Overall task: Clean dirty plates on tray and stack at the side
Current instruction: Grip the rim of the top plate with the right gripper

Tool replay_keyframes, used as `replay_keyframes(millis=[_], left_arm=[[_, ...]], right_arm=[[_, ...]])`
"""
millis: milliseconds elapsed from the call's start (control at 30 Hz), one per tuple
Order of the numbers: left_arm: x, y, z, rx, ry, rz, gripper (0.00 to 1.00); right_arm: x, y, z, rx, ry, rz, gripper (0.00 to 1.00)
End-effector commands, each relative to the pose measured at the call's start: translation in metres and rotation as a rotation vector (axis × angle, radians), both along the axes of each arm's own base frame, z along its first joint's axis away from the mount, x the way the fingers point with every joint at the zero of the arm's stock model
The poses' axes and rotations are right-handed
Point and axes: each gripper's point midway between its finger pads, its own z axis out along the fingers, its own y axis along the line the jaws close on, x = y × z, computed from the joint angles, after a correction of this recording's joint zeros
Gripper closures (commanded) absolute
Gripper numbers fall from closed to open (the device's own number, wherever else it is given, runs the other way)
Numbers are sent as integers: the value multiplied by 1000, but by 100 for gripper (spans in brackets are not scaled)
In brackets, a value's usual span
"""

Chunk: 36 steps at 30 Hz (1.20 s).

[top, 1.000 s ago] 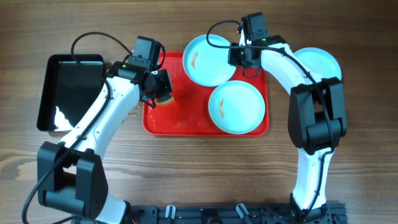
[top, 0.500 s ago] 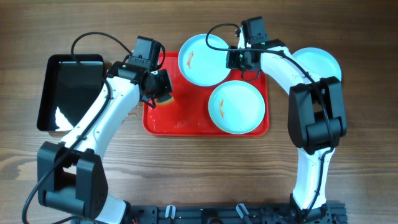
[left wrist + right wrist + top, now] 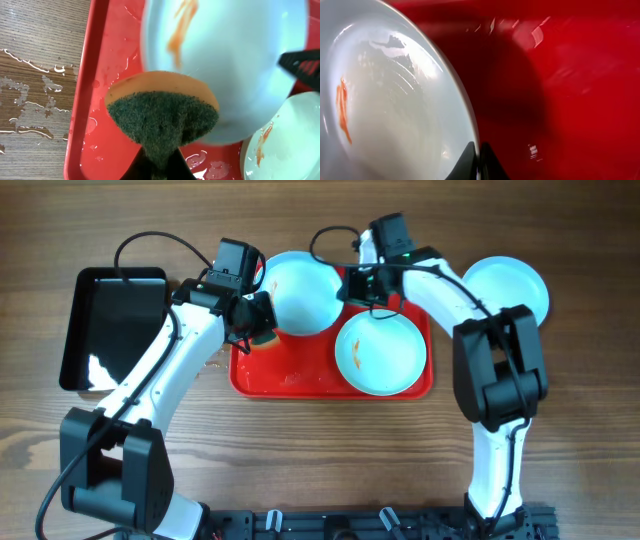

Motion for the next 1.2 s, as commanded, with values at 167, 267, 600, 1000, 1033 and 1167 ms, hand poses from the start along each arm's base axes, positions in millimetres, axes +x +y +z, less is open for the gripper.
replay_keyframes(millis=[167, 267, 600, 1000, 1033, 1167], left_arm=[[-2, -2, 1, -13, 1, 0, 96], [-1, -1, 1, -8, -1, -2, 96], [-1, -1, 0, -8, 0, -2, 96], [3, -3, -38, 12, 71, -2, 96], [4, -4, -40, 10, 73, -3, 96], [8, -8, -50, 3, 81, -10, 96]], right_arm=[[-20, 20, -20, -154, -2, 51, 96], [-30, 17, -25, -216, 11, 67, 96], [-66, 8, -33, -260, 161, 92, 95], [-78, 7, -33, -252, 234, 67, 96], [-79, 8, -33, -244, 237, 70, 96], [-78, 12, -32, -236, 227, 75, 96]])
